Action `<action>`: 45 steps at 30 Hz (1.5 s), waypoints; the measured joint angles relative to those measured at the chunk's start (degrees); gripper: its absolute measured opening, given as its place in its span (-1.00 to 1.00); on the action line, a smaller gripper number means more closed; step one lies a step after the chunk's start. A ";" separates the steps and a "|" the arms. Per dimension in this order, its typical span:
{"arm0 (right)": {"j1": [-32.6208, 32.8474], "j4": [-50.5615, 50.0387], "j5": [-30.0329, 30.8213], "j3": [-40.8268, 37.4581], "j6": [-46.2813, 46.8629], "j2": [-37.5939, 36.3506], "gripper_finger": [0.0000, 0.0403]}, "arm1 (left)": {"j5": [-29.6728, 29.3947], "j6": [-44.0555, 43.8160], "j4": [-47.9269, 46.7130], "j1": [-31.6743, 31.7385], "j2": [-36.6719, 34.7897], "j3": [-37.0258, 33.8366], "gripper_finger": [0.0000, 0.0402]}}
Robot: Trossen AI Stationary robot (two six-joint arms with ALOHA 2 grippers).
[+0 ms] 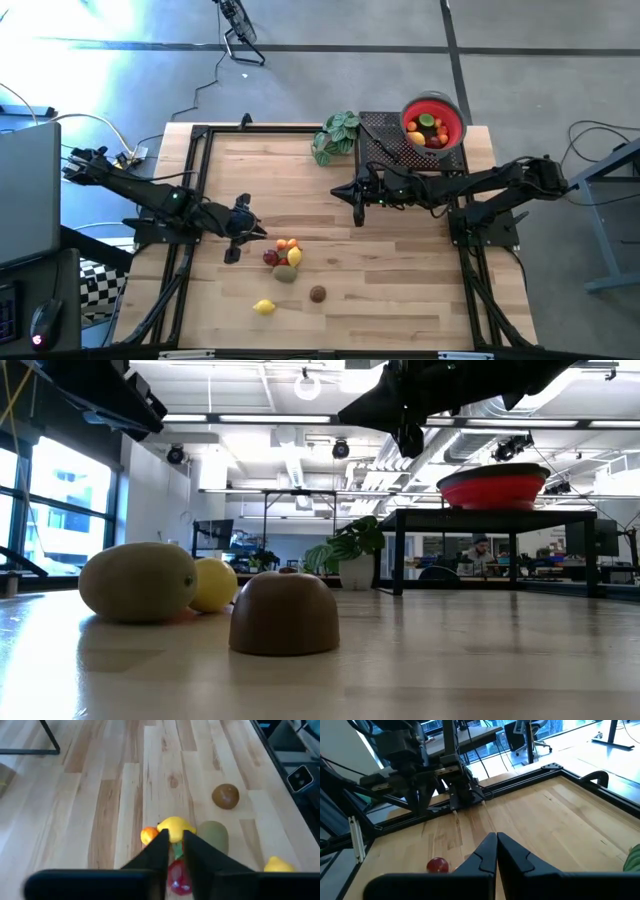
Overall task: Pick & Place Fruit
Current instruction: Put the red pomegranate into the red strainer bowl
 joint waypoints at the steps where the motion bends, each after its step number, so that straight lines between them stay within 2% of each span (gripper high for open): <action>1: 0.00 -0.02 0.00 0.00 0.00 0.00 -0.98 | -0.04 -0.01 -0.36 0.00 0.22 0.00 -0.67; 9: 0.00 0.09 -0.01 0.00 0.09 0.02 -0.98 | -3.43 -0.40 -1.51 0.04 2.34 -0.03 0.04; 14: 0.00 0.04 0.00 0.02 0.07 0.02 -0.98 | -3.39 0.01 -0.72 0.02 2.82 -0.02 0.25; 23: 0.00 0.00 0.00 0.02 -0.02 0.02 -0.98 | -1.82 -0.73 -0.62 0.02 3.88 0.00 0.28; 30: 0.00 -0.02 -0.01 0.02 0.01 0.02 -0.98 | -1.06 -0.89 0.18 0.02 8.73 -0.02 0.28; 35: -0.07 -0.01 0.00 0.02 -0.02 0.02 -0.98 | 3.20 -0.89 -0.36 0.02 10.97 0.29 0.28; 38: -0.13 -0.02 -0.02 0.02 0.31 0.02 -0.98 | 5.61 -2.16 -3.02 0.02 12.49 2.78 0.28; 45: -0.13 -0.03 -0.02 0.02 0.35 0.02 -0.98 | 5.79 -2.04 -12.06 0.02 18.64 10.63 0.28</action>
